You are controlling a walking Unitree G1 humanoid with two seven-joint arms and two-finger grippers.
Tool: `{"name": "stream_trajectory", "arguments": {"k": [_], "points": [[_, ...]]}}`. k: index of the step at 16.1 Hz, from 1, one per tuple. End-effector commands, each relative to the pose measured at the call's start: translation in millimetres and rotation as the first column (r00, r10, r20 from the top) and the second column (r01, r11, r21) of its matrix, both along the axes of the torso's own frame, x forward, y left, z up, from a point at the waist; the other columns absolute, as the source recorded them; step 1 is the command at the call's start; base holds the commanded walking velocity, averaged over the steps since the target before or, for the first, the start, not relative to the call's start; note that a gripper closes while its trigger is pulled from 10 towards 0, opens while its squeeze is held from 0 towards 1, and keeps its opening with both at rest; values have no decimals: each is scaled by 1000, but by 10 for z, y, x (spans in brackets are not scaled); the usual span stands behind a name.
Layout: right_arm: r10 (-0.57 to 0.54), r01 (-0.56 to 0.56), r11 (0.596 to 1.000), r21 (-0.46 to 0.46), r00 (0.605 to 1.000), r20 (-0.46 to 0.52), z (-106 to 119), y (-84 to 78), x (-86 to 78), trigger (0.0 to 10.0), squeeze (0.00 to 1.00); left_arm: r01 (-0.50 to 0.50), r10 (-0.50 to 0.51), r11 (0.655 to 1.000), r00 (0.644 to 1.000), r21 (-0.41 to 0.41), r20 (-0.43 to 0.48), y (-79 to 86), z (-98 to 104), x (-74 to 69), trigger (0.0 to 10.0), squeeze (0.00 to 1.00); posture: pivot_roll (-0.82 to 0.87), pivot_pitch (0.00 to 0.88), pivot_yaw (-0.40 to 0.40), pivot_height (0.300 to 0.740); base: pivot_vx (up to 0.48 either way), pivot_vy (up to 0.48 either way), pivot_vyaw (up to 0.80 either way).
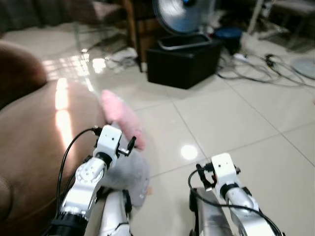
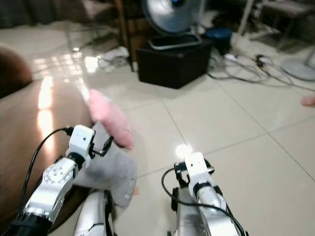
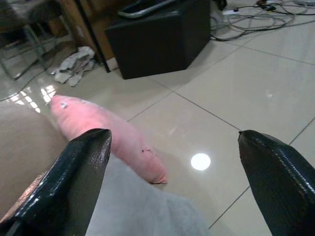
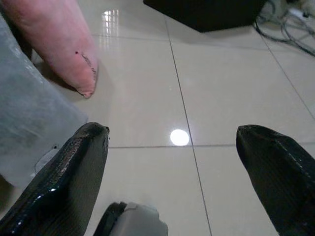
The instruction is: Move the pillow to the sofa from floor
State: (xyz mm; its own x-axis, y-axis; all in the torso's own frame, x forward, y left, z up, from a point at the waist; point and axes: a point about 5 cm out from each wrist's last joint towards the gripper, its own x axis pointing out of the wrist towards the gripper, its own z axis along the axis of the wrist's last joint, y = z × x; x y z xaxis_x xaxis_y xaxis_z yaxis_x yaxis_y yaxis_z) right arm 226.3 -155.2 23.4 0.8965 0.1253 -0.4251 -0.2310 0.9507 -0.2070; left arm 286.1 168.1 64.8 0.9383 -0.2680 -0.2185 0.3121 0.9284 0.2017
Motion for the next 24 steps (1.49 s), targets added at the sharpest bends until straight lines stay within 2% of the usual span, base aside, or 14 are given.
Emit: {"name": "stream_trajectory", "arguments": {"k": [1, 3, 5, 7, 10, 11, 13, 14, 15, 16, 19, 21, 23, 24], "points": [[26, -26, 1000, -3, 999, 24, 43, 7, 59, 10000, 0, -21, 21, 1000, 1000, 6, 2, 65, -4, -12, 10000, 0, -24, 27, 61, 567, 292, 0, 0], [70, -70, 997, -18, 997, 11, 1, 38, 60, 10000, 0, -26, 26, 1000, 1000, 10, 1, 91, -1, -20, 10000, 0, -16, 30, 59, 567, 298, 0, 800], [60, -60, 998, -3, 998, 7, -24, 51, 54, 10000, 0, -31, 31, 999, 1000, 13, 2, 108, 6, -16, 10000, 0, -14, 29, 60, 567, 296, 0, 800], [33, -33, 999, 22, 999, 8, -41, 44, 50, 10000, 0, -33, 33, 999, 999, 15, 0, 116, 6, -14, 10000, 0, -14, 29, 62, 567, 291, 0, 0], [43, -43, 999, 6, 999, 11, -42, 40, 60, 10000, 0, 0, 0, 1000, 1000, 5, -11, 65, -16, -14, 10000, 0, -17, 31, 65, 567, 90, 0, 0], [47, -48, 999, 6, 999, 20, -31, 43, 67, 10000, 0, 14, -14, 1000, 1000, 8, -21, 55, -46, -5, 10000, 0, -18, 33, 65, 567, 0, 0, 0], [74, -76, 996, 40, 996, 41, 26, 58, 71, 10000, 0, 16, -11, 999, 993, 46, -114, 95, -193, 43, 10000, 0, -20, 40, 62, 567, 0, 0, 0], [109, -111, 993, 36, 993, 39, 53, 78, 60, 10000, 0, 13, -14, 1000, 980, -9, -199, 65, -290, 97, 10000, 753, -26, 50, 61, 567, 0, 0, 0], [118, -120, 992, 37, 992, 39, 59, 84, 57, 10000, 0, 9, -17, 999, 975, -38, -221, 45, -310, 115, 10000, 753, -26, 50, 61, 567, 0, 0, 0], [138, -139, 990, 25, 989, 45, 79, 102, 44, 10000, 0, -6, -25, 993, 963, -116, -268, -9, -344, 153, 10000, 1000, -34, 66, 63, 567, 0, 0, 0], [166, -166, 986, -9, 985, 43, 122, 145, 0, 10000, 0, -42, -9, 991, 928, -129, -371, -138, -461, 240, 10000, 1000, -63, 105, 75, 567, 0, 0, 0], [167, -166, 986, -18, 985, 35, 138, 156, -93, 10000, 0, -40, -6, 993, 917, -108, -399, -183, -528, 215, 10000, 1000, -85, 142, 78, 567, 0, 0, 0], [164, -164, 986, -21, 986, 34, 174, 159, -168, 10000, 0, -65, 39, 997, 920, -52, -390, -158, -547, 218, 10000, 1000, -106, 164, 77, 567, 0, 0, 0], [175, -174, 985, -8, 984, 39, 241, 161, -284, 10000, 0, -113, 109, 994, 923, 10, -369, -85, -551, 238, 10000, 1000, -144, 217, 67, 567, 0, 0, 0]]}}
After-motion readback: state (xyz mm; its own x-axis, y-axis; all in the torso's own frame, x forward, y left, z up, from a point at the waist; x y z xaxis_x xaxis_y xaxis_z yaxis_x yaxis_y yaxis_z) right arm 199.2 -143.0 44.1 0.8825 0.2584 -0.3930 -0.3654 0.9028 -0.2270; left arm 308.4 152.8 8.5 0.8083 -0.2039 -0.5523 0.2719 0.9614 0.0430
